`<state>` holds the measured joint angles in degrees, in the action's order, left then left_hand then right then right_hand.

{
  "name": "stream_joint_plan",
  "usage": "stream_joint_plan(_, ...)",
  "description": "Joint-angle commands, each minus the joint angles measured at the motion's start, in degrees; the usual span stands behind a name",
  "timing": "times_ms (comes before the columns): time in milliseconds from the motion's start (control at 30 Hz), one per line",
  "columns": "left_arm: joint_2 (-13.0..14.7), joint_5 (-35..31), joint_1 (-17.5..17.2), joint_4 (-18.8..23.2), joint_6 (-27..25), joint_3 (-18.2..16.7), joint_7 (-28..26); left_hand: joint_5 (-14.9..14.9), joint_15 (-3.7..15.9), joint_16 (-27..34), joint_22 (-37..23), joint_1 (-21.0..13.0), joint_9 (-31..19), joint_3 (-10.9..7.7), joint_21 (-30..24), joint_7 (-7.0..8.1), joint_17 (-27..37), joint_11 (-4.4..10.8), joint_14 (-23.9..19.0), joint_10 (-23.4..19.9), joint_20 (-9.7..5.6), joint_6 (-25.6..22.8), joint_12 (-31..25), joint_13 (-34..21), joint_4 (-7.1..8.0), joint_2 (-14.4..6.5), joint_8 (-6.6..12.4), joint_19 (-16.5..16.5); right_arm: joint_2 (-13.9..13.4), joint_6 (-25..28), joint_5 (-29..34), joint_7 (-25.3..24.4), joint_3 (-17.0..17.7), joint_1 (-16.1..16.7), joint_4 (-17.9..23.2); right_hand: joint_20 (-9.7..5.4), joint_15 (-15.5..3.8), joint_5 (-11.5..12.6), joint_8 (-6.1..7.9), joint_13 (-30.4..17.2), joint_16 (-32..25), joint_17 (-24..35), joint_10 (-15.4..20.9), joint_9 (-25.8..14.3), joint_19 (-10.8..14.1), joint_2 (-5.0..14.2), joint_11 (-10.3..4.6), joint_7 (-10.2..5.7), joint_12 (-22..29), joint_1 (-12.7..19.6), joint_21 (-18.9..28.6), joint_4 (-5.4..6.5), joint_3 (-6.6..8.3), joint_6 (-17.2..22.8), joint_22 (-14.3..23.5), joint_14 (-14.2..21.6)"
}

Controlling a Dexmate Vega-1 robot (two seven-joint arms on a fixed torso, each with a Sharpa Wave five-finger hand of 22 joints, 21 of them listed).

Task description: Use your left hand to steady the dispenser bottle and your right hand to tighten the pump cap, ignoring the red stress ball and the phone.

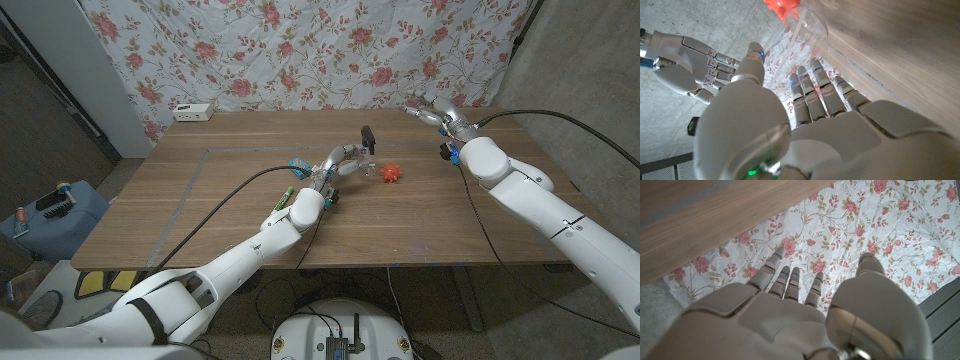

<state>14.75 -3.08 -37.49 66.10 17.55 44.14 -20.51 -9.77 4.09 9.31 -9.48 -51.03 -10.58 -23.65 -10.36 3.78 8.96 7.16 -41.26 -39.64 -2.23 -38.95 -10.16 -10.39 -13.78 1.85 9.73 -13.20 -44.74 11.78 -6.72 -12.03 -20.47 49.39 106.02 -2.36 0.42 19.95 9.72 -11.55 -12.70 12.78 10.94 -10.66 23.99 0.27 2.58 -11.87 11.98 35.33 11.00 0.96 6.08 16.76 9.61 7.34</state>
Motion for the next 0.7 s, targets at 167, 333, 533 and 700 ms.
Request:
stream_joint_plan(167,0.59,1.02,-1.90,3.06,-2.24,-0.71,-0.31,-0.20,5.79,0.77,-0.07,0.49,0.03,-4.62,-0.02,0.10,0.32,0.07,-0.51,-1.40,-2.33,-1.19,-0.79,-0.12,5.40,-0.98,0.93,0.57,0.98,-0.86,-4.53,-3.15,-0.28,1.71,-1.02,-0.15,0.19,-0.57,0.63,-0.04,0.08,0.02,0.44,0.02,-0.31,0.49,0.69,0.17,-0.14,-0.38,-0.21,0.41,0.08,-0.05,0.03,-0.04)
stream_joint_plan(333,1.72,0.97,-3.18,5.99,-3.98,-1.17,-0.66,-0.23,5.85,0.83,-0.05,0.63,0.06,-4.66,-0.07,0.10,0.31,-0.01,-0.77,-1.95,-2.46,-1.72,-0.99,-0.09,5.48,-1.22,1.09,0.61,1.28,-1.15,-4.92,-3.95,-0.57,1.99,-1.19,-0.15,0.29,-0.89,0.73,-0.01,0.09,-0.03,0.48,0.03,-0.41,0.71,0.65,0.14,-0.15,-0.41,-0.25,0.36,0.09,0.04,0.03,0.02)
stream_joint_plan(533,3.57,0.60,-5.28,10.66,-7.04,-1.77,-1.20,-0.28,5.96,0.84,-0.05,0.70,0.08,-4.77,-0.10,0.16,0.29,0.10,-0.97,-2.26,-2.54,-2.25,-1.07,-0.06,5.50,-1.44,1.22,0.63,1.92,-1.39,-5.33,-4.39,-1.29,1.77,-1.73,-0.07,0.39,-1.18,0.78,0.01,0.11,-0.09,0.47,0.04,-0.44,0.87,0.78,0.18,-0.18,-0.39,-0.25,0.28,0.10,0.03,0.03,0.05)
stream_joint_plan(700,5.32,0.03,-6.81,14.17,-8.98,-2.23,-1.41,-0.30,6.06,0.83,-0.04,0.76,0.09,-4.83,-0.12,0.13,0.28,0.21,-1.09,-2.65,-2.55,-2.44,-1.19,-0.05,5.51,-1.52,1.24,0.63,2.69,-2.41,-5.50,-5.01,-1.77,1.77,-2.51,-0.09,0.40,-1.44,0.83,0.03,0.17,-0.14,0.50,0.05,-0.60,0.99,0.74,0.14,-0.18,-0.39,-0.30,0.20,0.10,0.08,0.03,-0.05)
